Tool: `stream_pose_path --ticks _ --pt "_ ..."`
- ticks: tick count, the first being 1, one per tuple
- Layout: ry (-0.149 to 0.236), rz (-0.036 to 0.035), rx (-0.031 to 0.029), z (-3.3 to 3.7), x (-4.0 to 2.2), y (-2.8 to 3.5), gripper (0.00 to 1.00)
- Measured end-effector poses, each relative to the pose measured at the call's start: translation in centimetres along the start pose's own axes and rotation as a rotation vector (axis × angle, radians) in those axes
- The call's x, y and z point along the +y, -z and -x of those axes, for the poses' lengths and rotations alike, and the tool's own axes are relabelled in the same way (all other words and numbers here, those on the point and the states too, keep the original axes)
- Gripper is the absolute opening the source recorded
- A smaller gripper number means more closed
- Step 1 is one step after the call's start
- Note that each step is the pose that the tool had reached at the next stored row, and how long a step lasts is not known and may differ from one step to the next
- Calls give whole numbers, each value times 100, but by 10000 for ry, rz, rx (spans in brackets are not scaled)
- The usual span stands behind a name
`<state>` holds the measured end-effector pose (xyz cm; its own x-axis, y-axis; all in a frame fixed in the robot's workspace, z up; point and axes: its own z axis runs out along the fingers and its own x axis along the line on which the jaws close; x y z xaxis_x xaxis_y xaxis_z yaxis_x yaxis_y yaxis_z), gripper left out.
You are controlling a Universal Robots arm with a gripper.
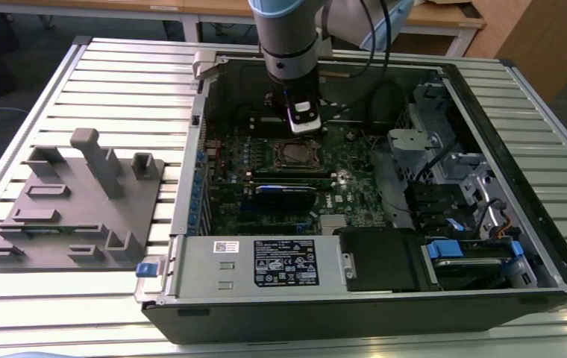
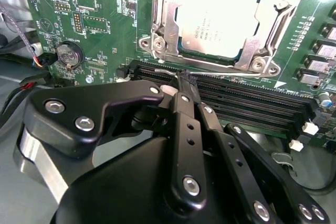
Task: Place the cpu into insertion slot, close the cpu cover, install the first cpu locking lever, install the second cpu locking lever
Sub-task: 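Install the first cpu locking lever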
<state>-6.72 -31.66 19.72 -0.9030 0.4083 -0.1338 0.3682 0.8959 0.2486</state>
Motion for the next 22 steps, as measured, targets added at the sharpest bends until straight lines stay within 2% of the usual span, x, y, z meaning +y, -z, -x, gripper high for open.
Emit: stream_pose_path --ticks 8,17,22 --pt "1 -2 0 41 12 -30 11" --pt "5 -23 -10 43 7 -41 11" --pt "17 -52 -37 41 2 -57 11"
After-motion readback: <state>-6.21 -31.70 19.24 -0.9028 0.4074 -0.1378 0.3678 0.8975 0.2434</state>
